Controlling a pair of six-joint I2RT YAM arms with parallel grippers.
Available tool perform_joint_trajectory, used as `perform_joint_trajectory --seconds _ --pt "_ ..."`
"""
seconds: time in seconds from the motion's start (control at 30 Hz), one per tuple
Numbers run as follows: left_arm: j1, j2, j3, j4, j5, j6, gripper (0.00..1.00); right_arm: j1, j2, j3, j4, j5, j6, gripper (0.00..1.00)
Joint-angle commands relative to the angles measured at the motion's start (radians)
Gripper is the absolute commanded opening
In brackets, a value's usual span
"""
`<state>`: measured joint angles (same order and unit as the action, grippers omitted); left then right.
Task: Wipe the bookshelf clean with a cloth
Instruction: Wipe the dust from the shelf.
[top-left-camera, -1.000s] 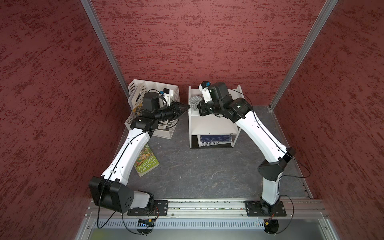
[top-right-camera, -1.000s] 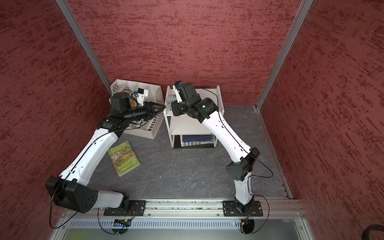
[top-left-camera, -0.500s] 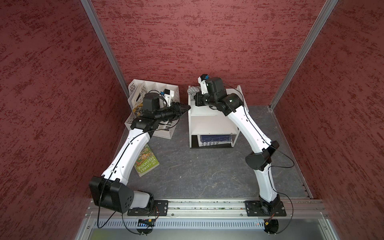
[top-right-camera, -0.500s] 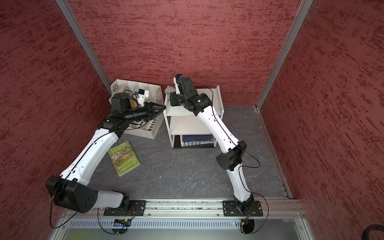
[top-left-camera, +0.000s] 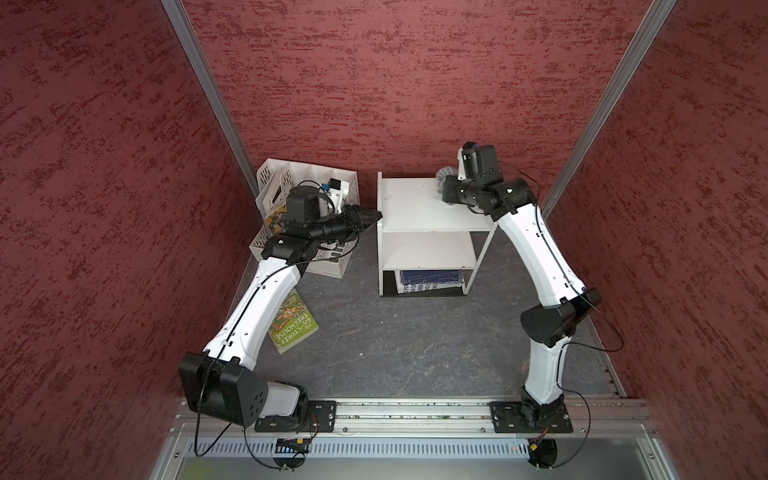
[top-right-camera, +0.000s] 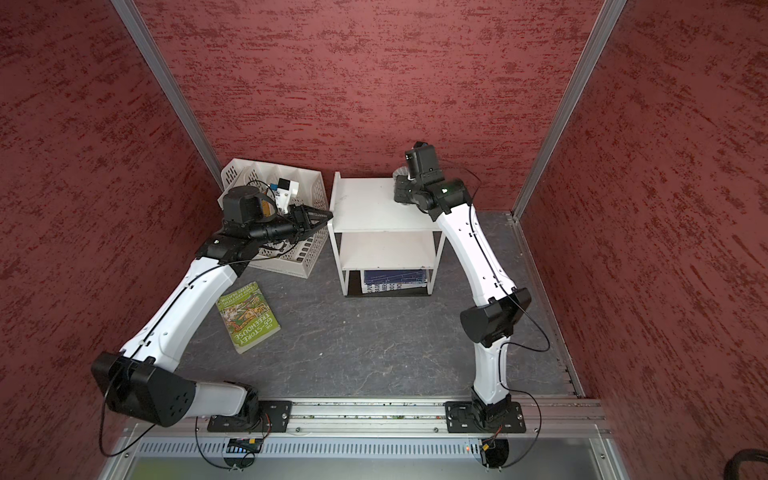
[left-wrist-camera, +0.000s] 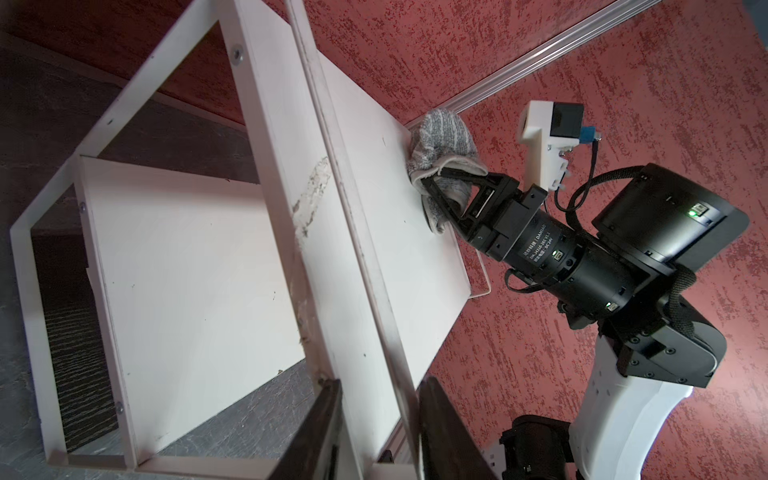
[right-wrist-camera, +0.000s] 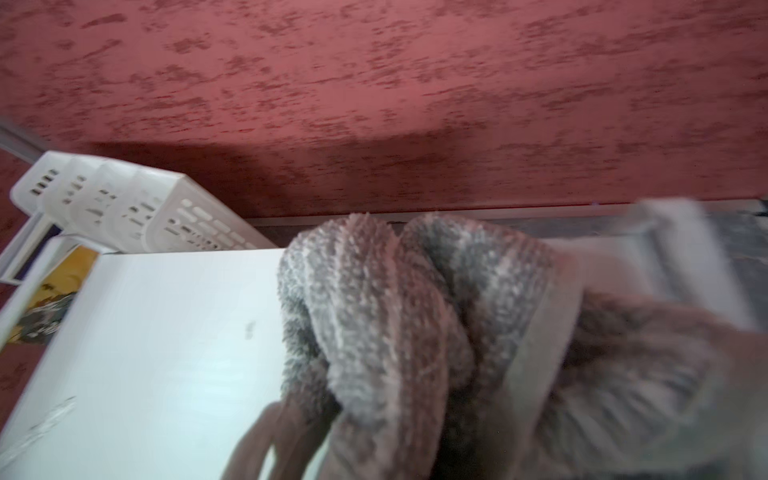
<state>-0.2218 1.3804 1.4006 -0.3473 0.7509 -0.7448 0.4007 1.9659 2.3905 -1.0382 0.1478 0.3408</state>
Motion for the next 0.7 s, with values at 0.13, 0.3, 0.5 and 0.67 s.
perform_joint_trajectory --seconds 0.13,0.3,0.5,0.67 --pt "-0.001 0.007 -0.009 -0.016 0.015 0.010 0.34 -0.004 -0.065 -0.087 -0.264 0.014 -0.016 0.03" --pt "-0.002 0.007 -0.009 -0.020 0.016 0.011 0.34 0.005 -0.194 -0.213 -0.312 0.009 -0.010 0.02" --pt "-0.001 0.012 -0.005 -0.021 0.016 0.013 0.34 0.046 -0.259 -0.321 -0.280 -0.063 0.018 0.03" --pt "-0.001 0.017 0.010 -0.026 0.019 0.013 0.35 0.164 -0.164 -0.239 -0.191 -0.136 0.031 0.03"
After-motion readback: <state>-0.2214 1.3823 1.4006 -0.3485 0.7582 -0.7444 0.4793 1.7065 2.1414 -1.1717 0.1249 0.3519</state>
